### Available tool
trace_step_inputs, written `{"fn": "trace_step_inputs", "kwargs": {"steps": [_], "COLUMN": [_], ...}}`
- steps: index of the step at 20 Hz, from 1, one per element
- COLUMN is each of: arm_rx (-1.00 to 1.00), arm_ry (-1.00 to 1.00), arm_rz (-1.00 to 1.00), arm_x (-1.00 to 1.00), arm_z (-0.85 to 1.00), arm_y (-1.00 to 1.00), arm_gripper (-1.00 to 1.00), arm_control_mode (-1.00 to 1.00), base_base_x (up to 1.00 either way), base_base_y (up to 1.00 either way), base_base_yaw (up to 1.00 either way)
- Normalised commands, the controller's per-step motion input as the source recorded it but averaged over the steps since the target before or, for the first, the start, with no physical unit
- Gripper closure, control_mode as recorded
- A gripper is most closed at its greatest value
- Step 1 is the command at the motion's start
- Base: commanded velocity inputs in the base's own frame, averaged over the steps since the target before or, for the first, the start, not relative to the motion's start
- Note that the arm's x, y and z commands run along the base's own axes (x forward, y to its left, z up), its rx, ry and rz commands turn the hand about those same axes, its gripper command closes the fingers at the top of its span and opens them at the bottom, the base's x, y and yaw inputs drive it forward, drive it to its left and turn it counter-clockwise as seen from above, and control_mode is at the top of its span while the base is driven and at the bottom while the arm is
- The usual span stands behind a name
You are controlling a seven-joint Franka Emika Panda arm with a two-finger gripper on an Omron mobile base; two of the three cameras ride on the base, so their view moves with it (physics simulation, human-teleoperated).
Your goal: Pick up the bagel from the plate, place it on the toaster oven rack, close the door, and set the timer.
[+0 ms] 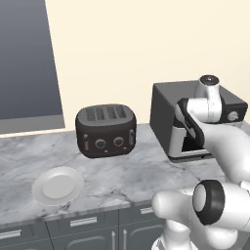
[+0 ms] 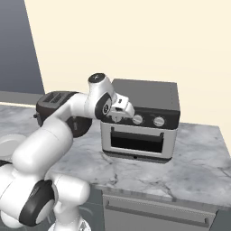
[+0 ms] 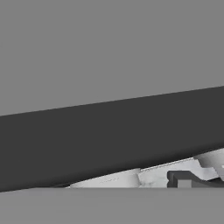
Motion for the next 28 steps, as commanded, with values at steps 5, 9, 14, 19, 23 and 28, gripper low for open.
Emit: {"fn": "trace_step_inputs", "kwargs": {"steps": [5, 9, 14, 19, 23, 28], "arm_rx": [0.00, 0.00, 0.04, 0.13, 0.18, 0.19], "arm_ry": [0.04, 0.03, 0.00, 0.00, 0.00, 0.00], "arm_rz": [0.00, 0.00, 0.02, 0.02, 0.01, 0.01], "arm_x": [0.12, 0.08, 0.00, 0.00, 0.00, 0.00], "arm_z": [-0.19, -0.15, -0.08, -0.01, 0.00, 0.00], "arm_y": [-0.11, -0.25, -0.43, -0.51, -0.57, -0.66], "arm_gripper": [1.00, 1.00, 1.00, 1.00, 1.00, 1.00], "arm_control_mode": [-1.00, -1.00, -1.00, -1.00, -1.00, -1.00], "base_base_x": [0.00, 0.00, 0.00, 0.00, 0.00, 0.00], "base_base_y": [0.00, 0.00, 0.00, 0.00, 0.00, 0.00], "base_base_yaw": [0.00, 0.00, 0.00, 0.00, 0.00, 0.00]}}
